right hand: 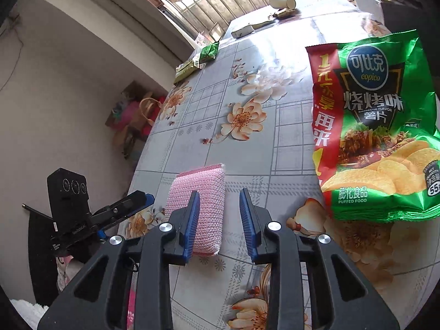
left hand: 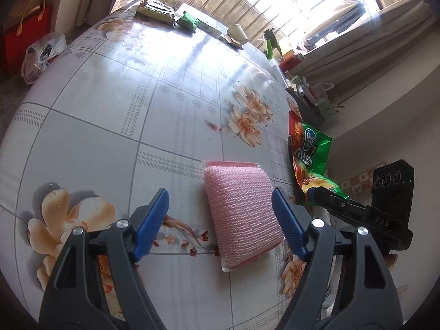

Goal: Collect trash
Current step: 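Grasp the green copico chip bag with the right tool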

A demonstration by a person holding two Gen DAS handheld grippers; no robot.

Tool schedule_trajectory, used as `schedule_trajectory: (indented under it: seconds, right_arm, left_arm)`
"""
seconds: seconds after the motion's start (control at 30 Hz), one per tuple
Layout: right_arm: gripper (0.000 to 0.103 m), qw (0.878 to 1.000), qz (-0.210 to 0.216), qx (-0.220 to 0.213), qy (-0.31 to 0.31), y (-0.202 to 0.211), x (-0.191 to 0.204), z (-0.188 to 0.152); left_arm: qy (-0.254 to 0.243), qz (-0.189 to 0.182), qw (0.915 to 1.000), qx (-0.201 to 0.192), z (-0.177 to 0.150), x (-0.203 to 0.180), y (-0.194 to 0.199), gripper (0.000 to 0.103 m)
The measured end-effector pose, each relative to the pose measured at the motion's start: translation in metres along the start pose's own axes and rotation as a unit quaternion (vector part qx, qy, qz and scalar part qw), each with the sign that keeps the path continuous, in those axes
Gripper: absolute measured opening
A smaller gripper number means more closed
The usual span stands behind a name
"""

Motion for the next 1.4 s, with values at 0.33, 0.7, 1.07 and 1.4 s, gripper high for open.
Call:
schedule_trajectory:
  seconds: [0.33, 0.7, 1.07, 1.4]
  right_arm:
    - [0.057, 0.979, -0.146, -0.071, -0.125, 0.07, -0.161, 0.044]
    - [0.033, 0.974, -0.224, 0.012, 0.004, -0.002, -0.149, 0.037]
    - [0.032, 0.974, -0.223, 0.012, 0.029, 0.019, -0.105, -0.033]
    - [0.032, 0.971, -0.237, -0.03, -0.017, 0.041, -0.108, -0.062]
  left_arm:
    - [-0.024, 0.01, 0.9996, 0.005, -0.009, -0.008, -0.003, 0.073]
    - [-0.071, 0.034, 0.9969, 0.004, -0.019, -0.027, 0.0, 0.076]
    - [-0.089, 0.044, 0.995, 0.005, -0.022, -0.042, -0.01, 0.083]
    - [-0.14, 0.143, 0.9798, -0.004, -0.018, -0.061, -0.05, 0.087]
Point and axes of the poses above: each gripper's, at about its wrist camera, not at the fingertips, and y roughly against the way its jaws point, x to its left, z to its top, the point moved 9 cm from there along -y, roughly the way its jaws point, and after that the axes turned 5 degrees about y, right-handed, at the moved point
